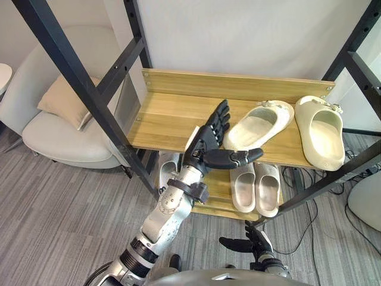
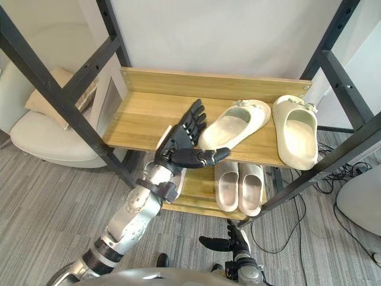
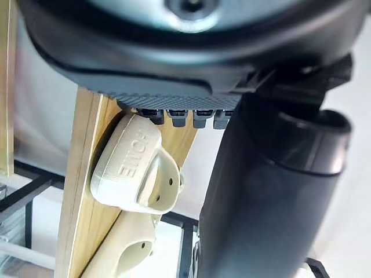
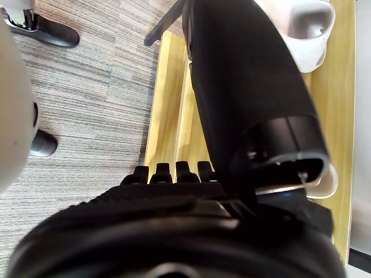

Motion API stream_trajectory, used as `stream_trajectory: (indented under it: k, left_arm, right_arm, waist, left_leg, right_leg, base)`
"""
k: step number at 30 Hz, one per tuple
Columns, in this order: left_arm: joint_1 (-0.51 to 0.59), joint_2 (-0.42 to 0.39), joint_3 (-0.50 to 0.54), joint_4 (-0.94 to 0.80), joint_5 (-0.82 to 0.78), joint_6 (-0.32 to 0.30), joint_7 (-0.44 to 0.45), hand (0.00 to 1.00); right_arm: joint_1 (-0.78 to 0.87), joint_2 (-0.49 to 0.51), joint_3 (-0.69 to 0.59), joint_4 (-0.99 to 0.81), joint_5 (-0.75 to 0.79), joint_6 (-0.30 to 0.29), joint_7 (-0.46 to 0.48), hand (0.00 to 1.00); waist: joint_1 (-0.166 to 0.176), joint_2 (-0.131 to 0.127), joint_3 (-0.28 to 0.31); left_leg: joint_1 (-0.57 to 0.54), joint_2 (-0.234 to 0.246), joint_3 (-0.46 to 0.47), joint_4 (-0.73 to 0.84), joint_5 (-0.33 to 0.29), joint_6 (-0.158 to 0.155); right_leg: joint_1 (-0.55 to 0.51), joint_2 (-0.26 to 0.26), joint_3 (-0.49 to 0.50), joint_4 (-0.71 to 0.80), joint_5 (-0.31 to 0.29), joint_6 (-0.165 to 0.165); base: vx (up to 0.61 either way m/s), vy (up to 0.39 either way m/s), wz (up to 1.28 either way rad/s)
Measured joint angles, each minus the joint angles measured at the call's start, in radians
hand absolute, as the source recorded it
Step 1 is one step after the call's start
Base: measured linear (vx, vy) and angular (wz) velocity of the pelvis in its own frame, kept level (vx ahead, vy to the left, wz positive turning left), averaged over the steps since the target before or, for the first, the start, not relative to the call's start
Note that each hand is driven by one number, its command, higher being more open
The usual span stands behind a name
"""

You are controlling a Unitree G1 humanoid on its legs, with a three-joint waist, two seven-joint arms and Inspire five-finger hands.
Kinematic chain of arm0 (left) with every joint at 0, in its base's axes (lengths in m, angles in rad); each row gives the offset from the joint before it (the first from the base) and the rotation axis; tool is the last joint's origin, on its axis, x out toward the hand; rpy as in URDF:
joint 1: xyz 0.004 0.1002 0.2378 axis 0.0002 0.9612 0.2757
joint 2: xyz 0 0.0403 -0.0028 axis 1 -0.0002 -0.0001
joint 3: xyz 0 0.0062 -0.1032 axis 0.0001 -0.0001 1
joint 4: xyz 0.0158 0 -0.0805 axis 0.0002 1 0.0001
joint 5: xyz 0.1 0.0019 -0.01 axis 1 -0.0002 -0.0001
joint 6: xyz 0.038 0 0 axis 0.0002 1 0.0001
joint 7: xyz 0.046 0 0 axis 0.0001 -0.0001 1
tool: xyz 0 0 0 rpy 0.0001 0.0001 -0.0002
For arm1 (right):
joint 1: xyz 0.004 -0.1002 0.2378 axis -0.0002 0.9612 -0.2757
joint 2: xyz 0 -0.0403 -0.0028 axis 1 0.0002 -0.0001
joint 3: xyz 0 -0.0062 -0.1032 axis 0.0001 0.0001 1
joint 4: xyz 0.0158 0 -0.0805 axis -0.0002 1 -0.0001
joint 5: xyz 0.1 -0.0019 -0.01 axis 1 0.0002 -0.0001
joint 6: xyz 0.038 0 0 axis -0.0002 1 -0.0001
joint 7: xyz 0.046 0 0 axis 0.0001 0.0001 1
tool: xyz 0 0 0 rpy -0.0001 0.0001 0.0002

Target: Organize the slippers on the shoe rack

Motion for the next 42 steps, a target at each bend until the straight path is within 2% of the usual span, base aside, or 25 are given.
stream_trajectory:
  k: [15, 21, 28, 35, 38, 42]
  left_arm:
    - [-0.037, -0.036, -0.178, 0.000, -0.039, 0.033, 0.000, 1.00]
    - [-0.048, -0.042, -0.189, 0.023, -0.038, 0.035, 0.003, 1.00]
    - [-0.080, -0.041, -0.165, 0.119, -0.012, 0.001, 0.004, 1.00]
    - [-0.080, -0.039, -0.131, 0.137, 0.023, -0.001, -0.008, 1.00]
    - [-0.080, -0.031, -0.072, 0.137, 0.037, -0.001, -0.007, 1.00]
    - [-0.077, -0.015, -0.025, 0.108, 0.025, 0.008, -0.003, 1.00]
  right_arm:
    - [0.015, -0.007, 0.019, 0.000, 0.000, 0.001, -0.016, 1.00]
    - [0.018, -0.006, 0.020, 0.000, 0.000, 0.001, -0.020, 1.00]
    - [0.016, -0.001, 0.029, 0.000, 0.000, 0.002, -0.022, 1.00]
    - [0.006, 0.006, 0.029, 0.000, 0.000, 0.003, -0.022, 1.00]
    - [-0.006, 0.014, 0.028, 0.002, 0.000, 0.003, -0.021, 1.00]
    - [-0.008, 0.012, 0.023, 0.017, 0.000, 0.003, -0.019, 1.00]
  waist:
    - [-0.001, 0.001, -0.028]
    - [-0.001, 0.000, -0.033]
    - [-0.005, -0.010, -0.036]
    - [-0.011, -0.012, -0.034]
    - [-0.023, -0.015, -0.032]
    - [-0.018, -0.017, -0.029]
  left_leg:
    - [0.000, 0.002, 0.007, 0.002, 0.000, 0.000]
    - [0.007, 0.003, 0.008, 0.002, 0.000, 0.000]
    - [0.022, -0.002, 0.009, -0.002, 0.001, -0.001]
    - [0.019, -0.008, 0.008, -0.003, 0.003, 0.001]
    - [0.019, -0.008, 0.006, -0.003, 0.003, 0.001]
    - [0.008, -0.008, 0.002, -0.003, 0.003, 0.001]
  right_leg:
    - [-0.007, -0.001, 0.009, 0.009, 0.000, 0.000]
    - [0.000, -0.001, 0.010, 0.010, 0.000, 0.000]
    - [0.025, 0.003, 0.008, -0.025, 0.019, 0.000]
    - [0.029, 0.002, 0.005, -0.049, 0.032, 0.003]
    - [0.029, 0.002, -0.001, -0.049, 0.032, 0.003]
    - [0.026, 0.001, -0.001, -0.049, 0.031, 0.005]
  base:
    - [0.00, 0.000, -0.01]
    - [0.00, 0.000, 0.00]
    - [0.00, 0.000, 0.00]
    - [0.00, 0.000, 0.00]
    - [0.00, 0.000, 0.00]
    - [0.02, 0.006, 0.04]
